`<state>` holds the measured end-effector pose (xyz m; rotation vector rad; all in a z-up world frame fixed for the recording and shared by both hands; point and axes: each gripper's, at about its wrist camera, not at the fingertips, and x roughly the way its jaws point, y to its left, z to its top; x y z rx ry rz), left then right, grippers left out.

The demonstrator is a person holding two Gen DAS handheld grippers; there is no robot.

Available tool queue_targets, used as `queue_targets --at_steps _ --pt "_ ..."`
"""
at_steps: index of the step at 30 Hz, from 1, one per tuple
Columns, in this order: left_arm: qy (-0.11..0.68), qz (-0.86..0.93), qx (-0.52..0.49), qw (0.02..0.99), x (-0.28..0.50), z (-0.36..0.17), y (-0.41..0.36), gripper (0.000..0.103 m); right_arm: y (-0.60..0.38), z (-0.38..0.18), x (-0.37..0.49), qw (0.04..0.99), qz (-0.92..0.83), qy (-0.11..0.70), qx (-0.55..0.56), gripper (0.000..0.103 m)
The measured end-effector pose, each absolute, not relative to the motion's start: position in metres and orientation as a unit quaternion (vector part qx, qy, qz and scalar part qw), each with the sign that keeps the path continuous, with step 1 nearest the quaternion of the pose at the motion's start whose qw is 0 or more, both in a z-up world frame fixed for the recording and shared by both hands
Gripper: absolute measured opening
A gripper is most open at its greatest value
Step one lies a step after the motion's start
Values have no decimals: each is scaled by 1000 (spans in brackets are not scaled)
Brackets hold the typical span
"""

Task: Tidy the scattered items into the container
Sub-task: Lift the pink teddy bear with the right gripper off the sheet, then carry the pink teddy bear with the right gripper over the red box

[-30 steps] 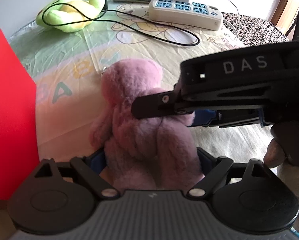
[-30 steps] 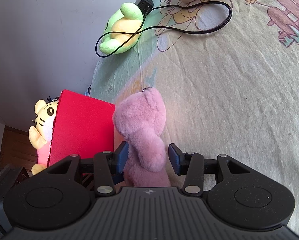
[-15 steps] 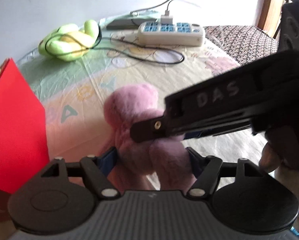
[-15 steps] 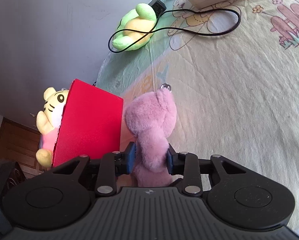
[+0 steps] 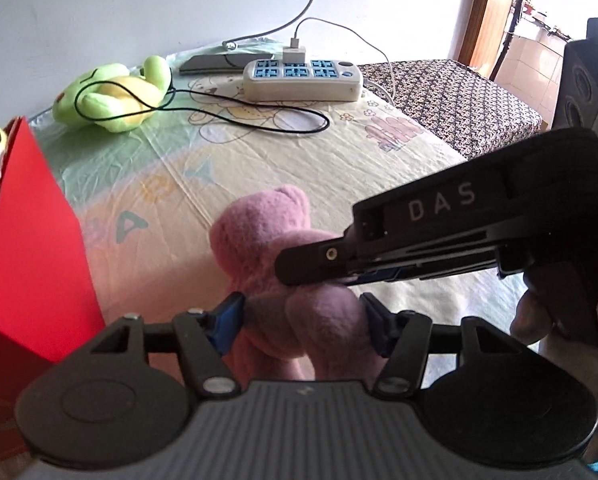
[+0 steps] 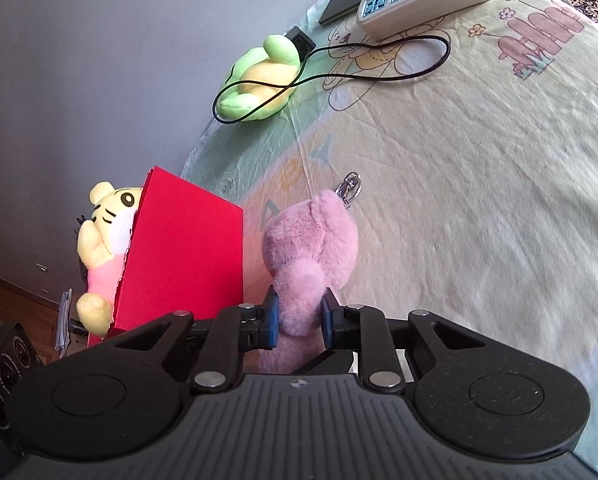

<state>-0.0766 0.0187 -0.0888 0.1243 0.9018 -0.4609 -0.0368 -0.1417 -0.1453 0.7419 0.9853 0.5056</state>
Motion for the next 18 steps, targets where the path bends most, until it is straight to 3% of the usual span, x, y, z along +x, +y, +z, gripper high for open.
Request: queue_targets --at_steps 18 --pt "350 -311 20 884 -104 -41 61 61 -141 -108 -103 824 186 337 416 22"
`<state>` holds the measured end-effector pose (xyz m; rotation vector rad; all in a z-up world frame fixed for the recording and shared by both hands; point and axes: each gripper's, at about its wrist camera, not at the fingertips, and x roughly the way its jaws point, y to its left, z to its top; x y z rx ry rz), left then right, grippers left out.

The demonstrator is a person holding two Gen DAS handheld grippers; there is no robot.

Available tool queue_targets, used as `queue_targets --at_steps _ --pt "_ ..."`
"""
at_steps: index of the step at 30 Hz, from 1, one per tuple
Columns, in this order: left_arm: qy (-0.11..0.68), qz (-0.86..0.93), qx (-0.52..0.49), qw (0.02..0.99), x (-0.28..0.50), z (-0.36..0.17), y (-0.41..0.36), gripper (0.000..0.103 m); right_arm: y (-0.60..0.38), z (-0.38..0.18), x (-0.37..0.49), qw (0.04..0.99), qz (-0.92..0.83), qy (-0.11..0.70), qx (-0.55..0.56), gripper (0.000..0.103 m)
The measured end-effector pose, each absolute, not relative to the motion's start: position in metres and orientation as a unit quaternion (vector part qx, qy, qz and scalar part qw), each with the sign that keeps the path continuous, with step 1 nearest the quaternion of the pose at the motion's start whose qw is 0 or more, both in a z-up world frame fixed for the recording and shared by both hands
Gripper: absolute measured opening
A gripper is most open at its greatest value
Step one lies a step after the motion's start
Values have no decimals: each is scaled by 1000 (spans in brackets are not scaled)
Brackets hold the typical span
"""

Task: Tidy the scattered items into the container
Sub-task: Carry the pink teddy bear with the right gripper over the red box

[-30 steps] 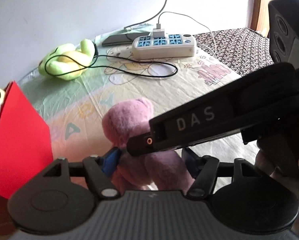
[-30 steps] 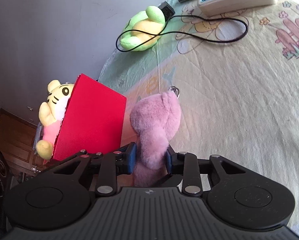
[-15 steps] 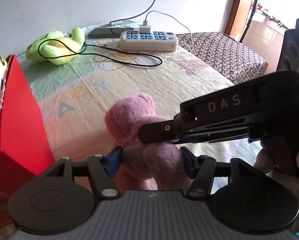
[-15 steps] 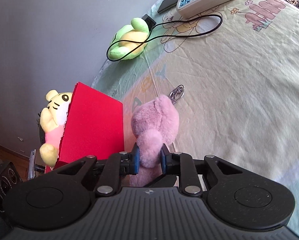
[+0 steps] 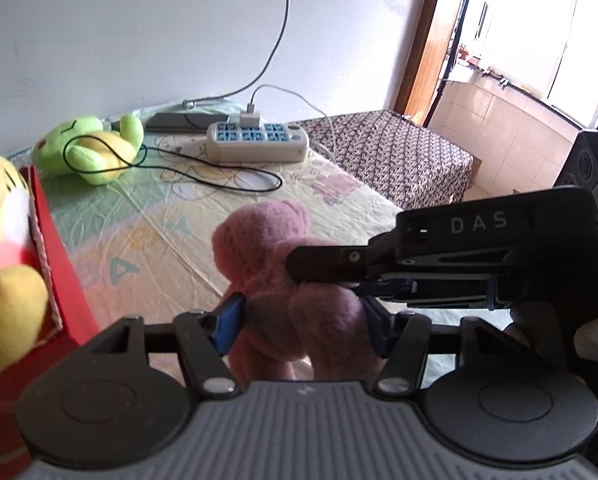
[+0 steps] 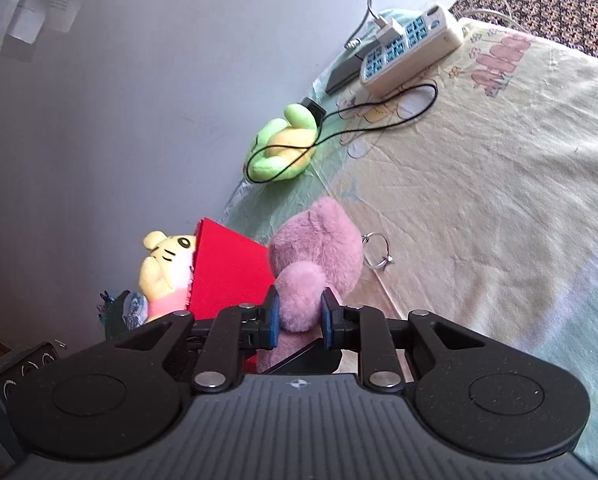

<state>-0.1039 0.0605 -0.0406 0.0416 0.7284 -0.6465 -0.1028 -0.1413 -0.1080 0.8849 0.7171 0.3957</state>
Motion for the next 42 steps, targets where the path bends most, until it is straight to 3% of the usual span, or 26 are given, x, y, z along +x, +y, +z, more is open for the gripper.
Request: queue_targets --at_steps 12,21,32,42 --pt "244 -261 -1 934 -122 12 117 61 -88 -38 -95 850 275 241 380 22" --pt "215 -165 -26 962 -140 22 197 61 -8 -13 -66 821 376 236 359 22" --pt "253 -65 -29 965 -143 12 271 61 81 -36 -37 773 430 293 364 22" --pt "289 -45 -11 956 -110 -24 284 60 112 -61 -25 778 403 322 359 22"
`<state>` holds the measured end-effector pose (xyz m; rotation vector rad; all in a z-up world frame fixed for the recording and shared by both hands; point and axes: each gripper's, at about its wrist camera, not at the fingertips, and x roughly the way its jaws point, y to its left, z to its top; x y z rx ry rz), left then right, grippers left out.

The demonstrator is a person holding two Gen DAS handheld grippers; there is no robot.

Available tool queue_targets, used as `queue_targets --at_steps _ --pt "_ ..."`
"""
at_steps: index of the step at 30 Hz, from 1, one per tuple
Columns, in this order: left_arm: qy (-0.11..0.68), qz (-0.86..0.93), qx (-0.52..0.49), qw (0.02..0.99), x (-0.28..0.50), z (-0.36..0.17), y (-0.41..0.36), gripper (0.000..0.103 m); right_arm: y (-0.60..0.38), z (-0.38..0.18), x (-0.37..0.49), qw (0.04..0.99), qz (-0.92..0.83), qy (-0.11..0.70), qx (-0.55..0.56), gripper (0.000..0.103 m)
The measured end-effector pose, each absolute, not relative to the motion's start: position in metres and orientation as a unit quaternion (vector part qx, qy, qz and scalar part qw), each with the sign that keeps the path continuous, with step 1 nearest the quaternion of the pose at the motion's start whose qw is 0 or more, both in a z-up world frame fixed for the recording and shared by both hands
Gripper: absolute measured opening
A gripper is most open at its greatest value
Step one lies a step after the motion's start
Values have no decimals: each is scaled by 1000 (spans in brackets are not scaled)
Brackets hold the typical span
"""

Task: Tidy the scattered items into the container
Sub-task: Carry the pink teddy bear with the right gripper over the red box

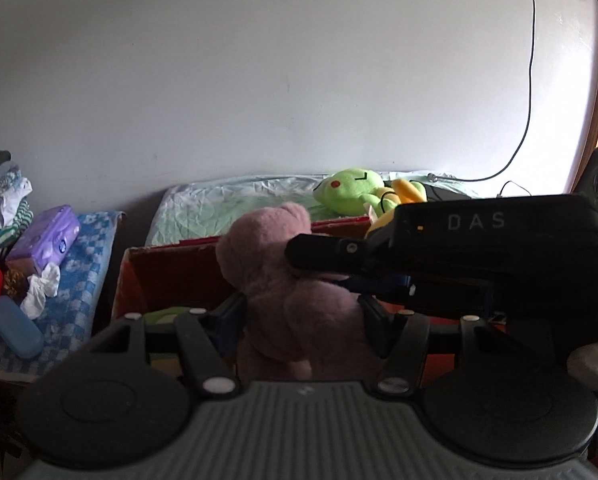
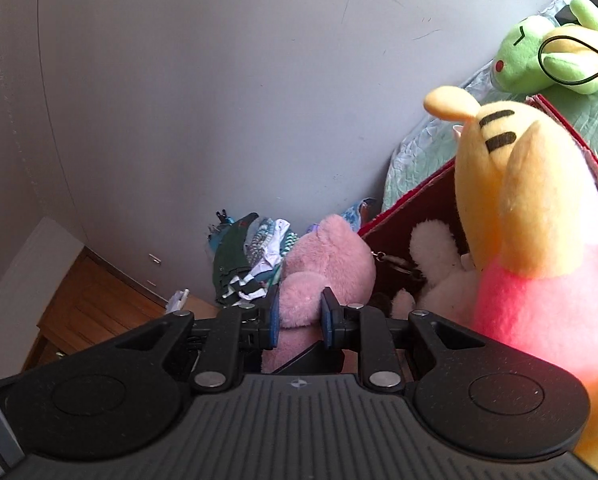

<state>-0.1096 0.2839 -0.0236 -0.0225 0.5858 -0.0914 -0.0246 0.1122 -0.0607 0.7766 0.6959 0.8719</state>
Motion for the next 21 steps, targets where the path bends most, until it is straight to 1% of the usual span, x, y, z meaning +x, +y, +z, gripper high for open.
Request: queue_targets --at_steps 5,9,14,21 --pt "305 -46 -11 951 -99 -33 287 63 120 -62 -27 792 399 319 335 22" --pt "318 -49 -11 947 -98 -40 290 64 121 -69 -25 792 389 332 333 22" --pt "358 -52 -24 932 -95 -64 299 72 132 -74 -26 817 372 350 266 23" --pt "356 -64 -35 932 -88 -67 304 77 135 -79 -21 820 375 354 250 24"
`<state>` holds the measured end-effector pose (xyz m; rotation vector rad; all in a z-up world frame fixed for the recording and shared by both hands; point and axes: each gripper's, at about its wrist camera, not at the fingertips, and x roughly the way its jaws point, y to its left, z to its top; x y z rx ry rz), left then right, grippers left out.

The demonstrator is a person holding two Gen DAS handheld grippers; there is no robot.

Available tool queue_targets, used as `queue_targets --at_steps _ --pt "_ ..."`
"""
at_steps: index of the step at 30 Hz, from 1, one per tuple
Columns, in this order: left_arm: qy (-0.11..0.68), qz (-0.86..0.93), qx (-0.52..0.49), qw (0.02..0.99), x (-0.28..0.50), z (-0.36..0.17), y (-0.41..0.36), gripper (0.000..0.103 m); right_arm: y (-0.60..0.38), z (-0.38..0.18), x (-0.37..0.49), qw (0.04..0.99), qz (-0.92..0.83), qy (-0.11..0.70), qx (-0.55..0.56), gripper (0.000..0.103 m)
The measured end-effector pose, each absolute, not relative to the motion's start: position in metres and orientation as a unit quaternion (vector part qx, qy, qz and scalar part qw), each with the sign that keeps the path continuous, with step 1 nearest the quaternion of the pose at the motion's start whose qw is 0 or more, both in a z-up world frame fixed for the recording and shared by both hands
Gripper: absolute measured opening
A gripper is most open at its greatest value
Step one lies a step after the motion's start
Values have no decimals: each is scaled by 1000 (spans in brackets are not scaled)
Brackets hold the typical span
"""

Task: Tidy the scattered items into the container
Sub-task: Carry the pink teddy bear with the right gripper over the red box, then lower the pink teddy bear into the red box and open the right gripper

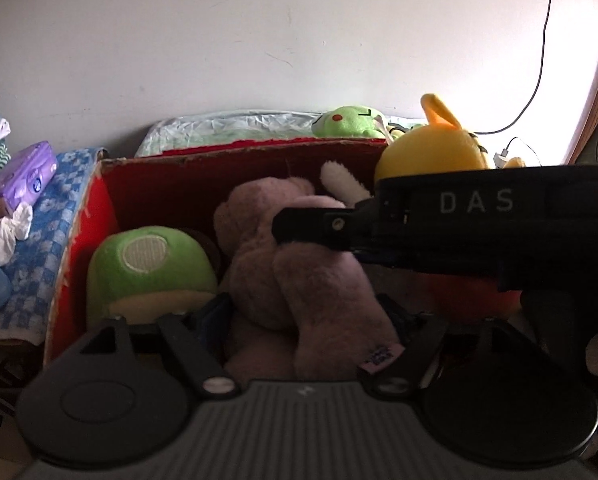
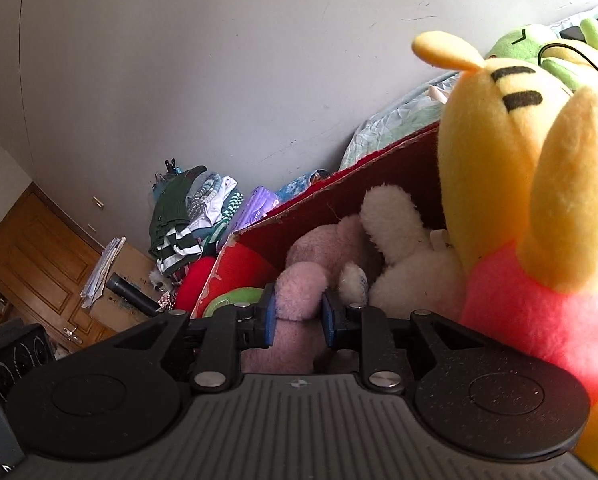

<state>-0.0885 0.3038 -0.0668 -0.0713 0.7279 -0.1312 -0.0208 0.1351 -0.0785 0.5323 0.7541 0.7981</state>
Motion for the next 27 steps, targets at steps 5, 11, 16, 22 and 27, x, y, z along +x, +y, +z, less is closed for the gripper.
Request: queue_targets --at_steps 5,11,16,22,27 --pt "354 -71 -41 932 -87 -68 301 80 137 -79 -19 821 375 354 244 24" --pt "355 -71 -43 931 -89 -68 297 81 136 -81 -20 821 376 352 246 24" --pt "356 -70 -50 931 -89 -73 299 83 135 -81 -22 818 380 354 248 26" --pt "361 -64 -60 929 -90 -77 299 84 134 -80 -23 816 385 356 245 29" --pt "378 -61 -49 923 -83 -79 291 93 132 -79 -24 816 382 364 235 32"
